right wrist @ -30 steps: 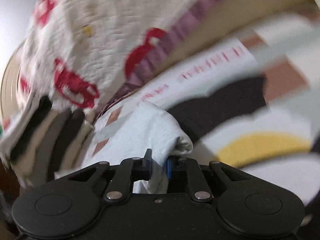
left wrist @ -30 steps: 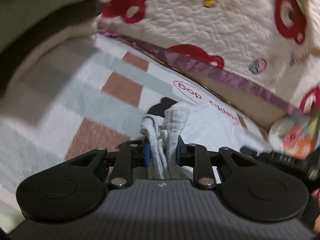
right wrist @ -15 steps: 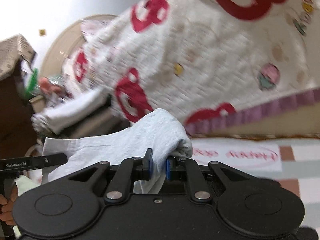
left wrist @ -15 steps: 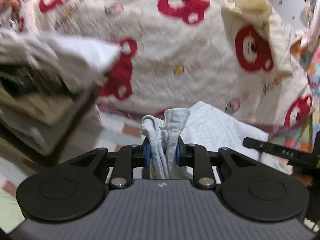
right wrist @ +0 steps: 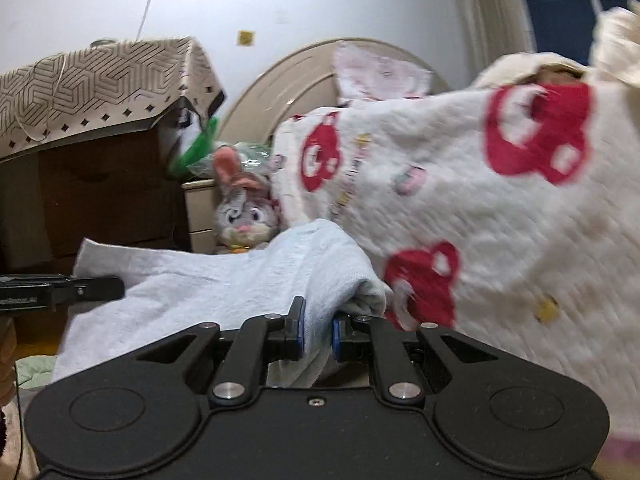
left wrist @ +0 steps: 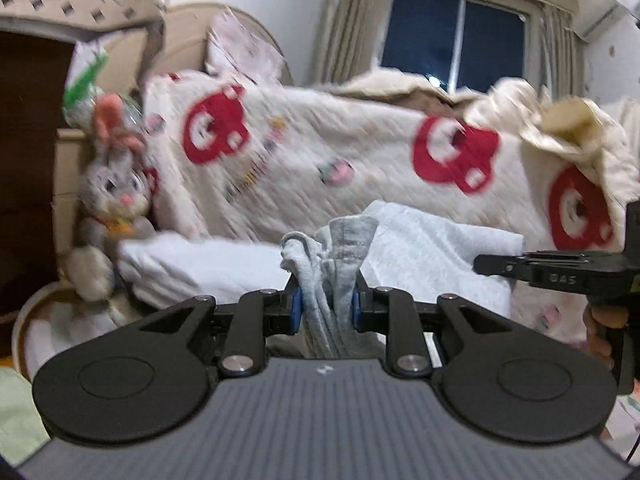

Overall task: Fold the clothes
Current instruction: 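Lift the grey shirt bundle with both grippers and carry it toward the clothes stack, then lower the bundle onto the clothes stack and open both grippers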

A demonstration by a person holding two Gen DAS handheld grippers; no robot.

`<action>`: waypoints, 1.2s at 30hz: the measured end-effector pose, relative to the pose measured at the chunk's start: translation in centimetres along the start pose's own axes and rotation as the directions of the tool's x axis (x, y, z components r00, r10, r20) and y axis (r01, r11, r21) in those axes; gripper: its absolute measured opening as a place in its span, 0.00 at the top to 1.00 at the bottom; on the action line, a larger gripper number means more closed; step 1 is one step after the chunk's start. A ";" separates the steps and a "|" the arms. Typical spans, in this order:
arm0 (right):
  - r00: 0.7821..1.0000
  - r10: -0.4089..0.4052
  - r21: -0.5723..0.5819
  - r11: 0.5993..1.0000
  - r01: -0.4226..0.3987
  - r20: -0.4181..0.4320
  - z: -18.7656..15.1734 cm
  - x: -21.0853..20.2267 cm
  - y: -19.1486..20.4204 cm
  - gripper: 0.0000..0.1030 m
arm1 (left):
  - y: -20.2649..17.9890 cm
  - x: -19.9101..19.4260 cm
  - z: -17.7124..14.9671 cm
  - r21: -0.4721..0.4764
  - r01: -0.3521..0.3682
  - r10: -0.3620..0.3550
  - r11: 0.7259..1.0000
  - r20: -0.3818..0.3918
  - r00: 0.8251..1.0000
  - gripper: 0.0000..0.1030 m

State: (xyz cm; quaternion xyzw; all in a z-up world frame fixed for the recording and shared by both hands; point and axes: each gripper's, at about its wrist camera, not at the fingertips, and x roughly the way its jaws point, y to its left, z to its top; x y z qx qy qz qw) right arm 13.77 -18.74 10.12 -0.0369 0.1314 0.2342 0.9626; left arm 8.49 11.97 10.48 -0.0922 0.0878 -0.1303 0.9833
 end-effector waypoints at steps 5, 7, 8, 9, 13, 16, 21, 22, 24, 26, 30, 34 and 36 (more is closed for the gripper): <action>1.000 0.012 -0.056 0.998 -0.012 -0.008 5.9 5.8 0.5 0.87 | 3.4 4.4 3.4 -0.090 -0.055 0.058 0.994 0.023 0.998 0.79; 0.999 0.035 -0.030 0.999 -0.035 -0.012 7.4 8.3 -0.4 0.87 | 5.0 6.5 4.3 -0.145 -0.079 0.082 0.986 0.013 0.997 0.79; 0.998 0.052 -0.010 0.999 -0.053 -0.017 7.9 9.7 -0.9 0.87 | 5.8 7.5 4.6 -0.167 -0.091 0.094 0.982 0.008 0.996 0.79; 0.997 0.072 0.011 0.997 -0.072 -0.023 8.3 11.1 -1.5 0.87 | 6.6 8.5 4.6 -0.192 -0.104 0.105 0.976 -0.007 0.994 0.79; 0.988 0.150 0.058 0.987 -0.148 -0.028 8.0 16.9 -3.3 0.87 | 10.7 13.0 3.9 -0.333 -0.125 0.104 0.935 -0.080 0.991 0.79; 0.985 0.159 0.077 0.985 -0.154 -0.068 6.8 20.9 -4.1 0.86 | 13.1 15.2 2.9 -0.415 -0.120 0.080 0.902 -0.112 0.990 0.79; 0.980 0.161 0.218 0.967 -0.134 -0.113 3.5 25.6 -6.0 0.79 | 15.9 17.5 0.1 -0.476 -0.175 0.096 0.862 -0.186 0.978 0.77; 0.979 0.156 0.263 0.958 -0.118 -0.128 2.5 26.5 -6.4 0.72 | 16.3 17.6 -0.5 -0.481 -0.179 0.098 0.858 -0.190 0.977 0.76; 0.980 0.150 0.353 0.931 -0.096 -0.129 0.5 27.5 -7.1 0.65 | 17.0 17.8 -1.8 -0.491 -0.188 0.102 0.851 -0.197 0.975 0.72; 0.985 0.161 0.458 0.882 -0.113 -0.068 -1.2 27.1 -7.5 0.58 | 17.3 17.9 -2.4 -0.491 -0.192 0.104 0.850 -0.200 0.974 0.71; 0.983 0.182 0.591 0.794 -0.144 -0.004 -2.8 26.8 -7.9 0.42 | 16.5 17.4 -1.4 -0.458 -0.184 0.105 0.870 -0.194 0.975 0.76; 0.982 0.186 0.503 0.852 -0.144 -0.034 -1.1 27.3 -6.9 0.83 | 15.8 16.9 -0.4 -0.447 -0.167 0.092 0.879 -0.185 0.978 0.79; 0.981 0.193 0.444 0.880 -0.167 -0.012 0.6 27.4 -7.0 0.83 | 15.8 16.8 -0.1 -0.497 -0.144 0.055 0.856 -0.188 0.981 0.79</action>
